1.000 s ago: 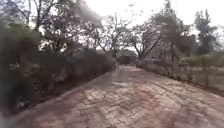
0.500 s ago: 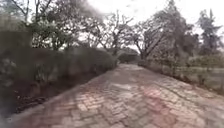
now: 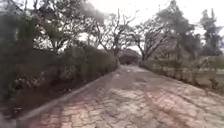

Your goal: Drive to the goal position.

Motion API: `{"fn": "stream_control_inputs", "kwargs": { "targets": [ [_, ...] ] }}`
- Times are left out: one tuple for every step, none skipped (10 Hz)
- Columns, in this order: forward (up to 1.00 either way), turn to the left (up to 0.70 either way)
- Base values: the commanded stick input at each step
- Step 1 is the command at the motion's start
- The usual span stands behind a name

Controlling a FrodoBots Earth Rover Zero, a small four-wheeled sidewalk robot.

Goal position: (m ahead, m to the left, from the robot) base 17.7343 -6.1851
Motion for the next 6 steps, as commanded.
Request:
{"fn": "stream_control_inputs", "kwargs": {
  "targets": [
    [0.85,0.0],
    [0.85,0.0],
    [0.85,0.0],
    [0.85,0.0],
    [0.85,0.0],
    [0.85,0.0]
  ]
}}
